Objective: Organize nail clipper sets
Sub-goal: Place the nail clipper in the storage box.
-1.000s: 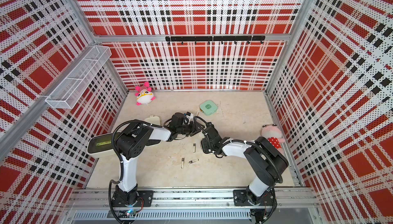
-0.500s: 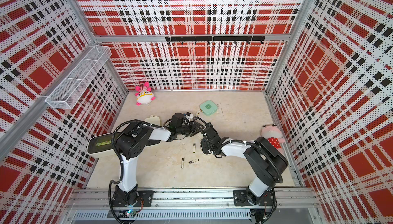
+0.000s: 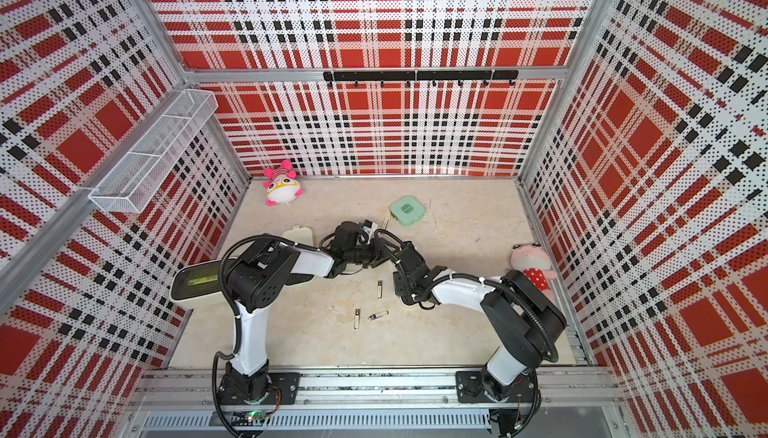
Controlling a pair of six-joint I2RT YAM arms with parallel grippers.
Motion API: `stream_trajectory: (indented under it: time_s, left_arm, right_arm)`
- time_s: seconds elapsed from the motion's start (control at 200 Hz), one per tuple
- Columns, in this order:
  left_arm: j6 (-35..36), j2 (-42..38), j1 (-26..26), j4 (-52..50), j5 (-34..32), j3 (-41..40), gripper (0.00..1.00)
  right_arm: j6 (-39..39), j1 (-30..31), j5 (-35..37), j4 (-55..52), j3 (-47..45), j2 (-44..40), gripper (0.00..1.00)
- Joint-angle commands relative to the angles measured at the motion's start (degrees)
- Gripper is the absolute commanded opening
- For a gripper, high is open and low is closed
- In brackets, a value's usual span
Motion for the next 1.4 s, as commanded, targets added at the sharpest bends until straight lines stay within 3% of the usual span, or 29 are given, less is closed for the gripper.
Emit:
stream_trajectory:
  time_s: [0.0,0.2,0.471,1.227,1.393]
  left_arm:
    - [0.5,0.0,-0.2,-1.4,-0.3,-1.0,0.58]
    - [0.5,0.0,-0.2,-1.4,-0.3,-1.1,0.58]
    - [0.5,-0.3,-0.2,-1.4,-0.3,-1.1,0.58]
    - [0.5,-0.3,0.0,-1.4,0.0,-1.2,0.58]
    - [0.5,-0.4,0.1,-1.4,-0.1,-1.3,0.58]
  right_arm:
    - [0.7,0.1,2.6,-5.5,1.0,-1.7,0.59]
    - [0.7,0.1,3.6,-6.6,2.4,-2.1,0.59]
    - [0.3,-0.1,3.8,-6.3,4.6,-0.9,0.43]
    - [-3.5,-1.5,1.3,-6.1,7.1,4.2,0.3]
    - [-3.9,-1.5,-0.4,-6.1,6.9,4.8,0.24]
